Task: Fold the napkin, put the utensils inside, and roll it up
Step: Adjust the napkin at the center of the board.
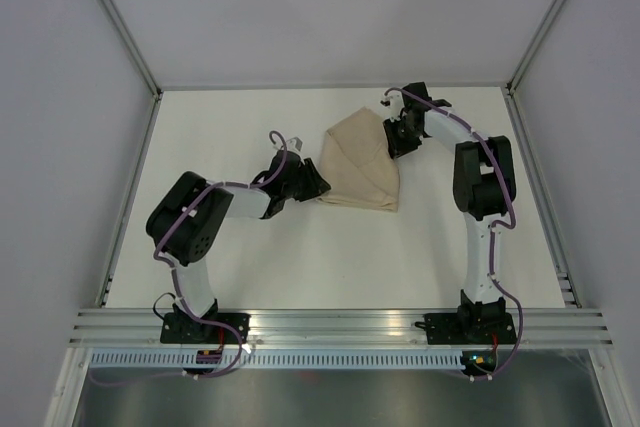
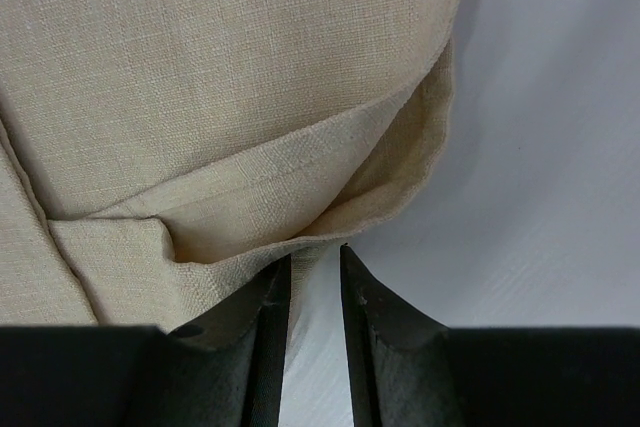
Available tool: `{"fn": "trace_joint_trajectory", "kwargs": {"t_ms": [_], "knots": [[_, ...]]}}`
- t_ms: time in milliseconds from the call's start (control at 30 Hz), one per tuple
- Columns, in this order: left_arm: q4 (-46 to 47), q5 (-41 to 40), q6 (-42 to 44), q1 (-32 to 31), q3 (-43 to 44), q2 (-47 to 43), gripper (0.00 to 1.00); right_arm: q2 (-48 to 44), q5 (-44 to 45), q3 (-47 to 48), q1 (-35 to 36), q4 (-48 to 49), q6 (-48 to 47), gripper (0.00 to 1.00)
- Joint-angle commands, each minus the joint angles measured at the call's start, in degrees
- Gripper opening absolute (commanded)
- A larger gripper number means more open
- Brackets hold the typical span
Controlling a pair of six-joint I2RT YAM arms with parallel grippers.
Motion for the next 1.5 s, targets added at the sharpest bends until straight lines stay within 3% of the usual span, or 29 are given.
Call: {"fn": "trace_joint_trajectory", "kwargs": {"t_ms": [0,233,567,867,1033,1467], "knots": [[-3.4,-3.8,-2.2,-0.1,-2.7,-3.0,0.42,0.8,2.5,0.6,0.7,-3.3,0.6,0.33],[-10.1,-5.8,3.2,1.8,-0.1,-9.0,0.53,-5.3,6.2,-2.5,-1.0,-2.2,1.6,0.34],[-19.6,-4.8,10.8,3.0,7.2,-18.5,0.57,-19.7,8.3,-6.3,-4.7,-4.6,-1.9,0.42],[-21.7,-3.1,14.4,3.4,13.4,-21.8,0.61,-36.5,0.6,-20.0,-3.7,0.3,-11.8,0.48],[-24.9,-4.0,16.2,3.5,16.0,-26.4,0.61,-38.0,-0.8,-24.1,1.0,2.5,-18.8,0.50],[-33.9,-8.7,18.5,3.5,18.3,-35.9,0.58,-36.9,-2.3,-30.7,10.9,7.8,-24.0,0.51]]}}
